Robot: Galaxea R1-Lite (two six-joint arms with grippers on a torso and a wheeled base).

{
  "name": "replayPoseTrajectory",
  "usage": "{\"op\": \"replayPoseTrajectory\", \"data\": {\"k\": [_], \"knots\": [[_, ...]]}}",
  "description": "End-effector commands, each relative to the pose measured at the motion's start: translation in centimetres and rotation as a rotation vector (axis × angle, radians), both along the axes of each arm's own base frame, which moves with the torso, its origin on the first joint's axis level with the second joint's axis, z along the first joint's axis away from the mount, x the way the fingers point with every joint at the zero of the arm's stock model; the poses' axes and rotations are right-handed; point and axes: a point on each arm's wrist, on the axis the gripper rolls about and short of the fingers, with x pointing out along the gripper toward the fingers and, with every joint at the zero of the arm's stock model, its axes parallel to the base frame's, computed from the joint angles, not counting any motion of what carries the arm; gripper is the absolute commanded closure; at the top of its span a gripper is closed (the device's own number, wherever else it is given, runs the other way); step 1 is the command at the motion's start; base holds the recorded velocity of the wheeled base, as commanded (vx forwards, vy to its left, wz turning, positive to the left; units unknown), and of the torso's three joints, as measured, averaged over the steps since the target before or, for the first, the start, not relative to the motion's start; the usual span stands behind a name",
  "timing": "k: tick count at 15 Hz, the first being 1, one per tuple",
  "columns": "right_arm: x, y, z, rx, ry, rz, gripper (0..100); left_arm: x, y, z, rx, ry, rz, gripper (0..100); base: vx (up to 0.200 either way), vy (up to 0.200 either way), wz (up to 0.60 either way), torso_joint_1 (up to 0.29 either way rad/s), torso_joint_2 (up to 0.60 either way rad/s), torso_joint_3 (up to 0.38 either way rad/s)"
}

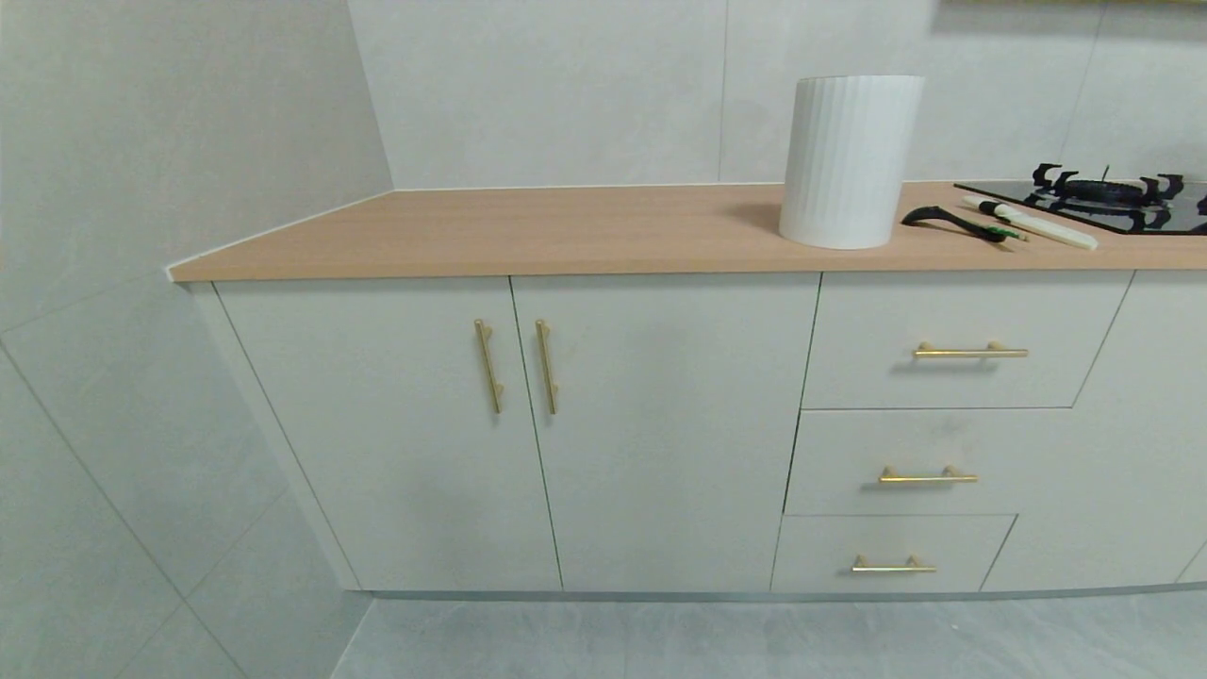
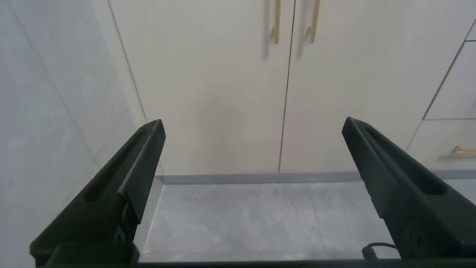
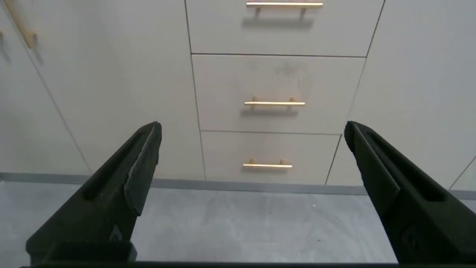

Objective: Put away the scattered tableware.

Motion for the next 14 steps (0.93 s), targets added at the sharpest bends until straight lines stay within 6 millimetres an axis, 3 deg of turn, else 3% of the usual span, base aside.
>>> {"op": "replayPoseTrajectory", "data": {"k": [1,11,14], "knots": [[0.01,0.00,0.01,0.000,0.001,-0.001,0,0.01,0.00,-0.01,0.000,0.001,0.001,0,0.000,-0.200,0.00,0.007,0.00,0.002],[0.01,-0.02,0.01,0.006,0.001,-0.007,0,0.01,0.00,-0.01,-0.001,0.001,0.001,0,0.000,-0.200,0.00,0.001,0.00,0.001],[0.01,-0.02,0.01,0.006,0.001,-0.007,0,-0.01,0.00,0.03,-0.001,0.000,0.001,0,0.000,0.000,0.00,0.000,0.00,0.000]]}}
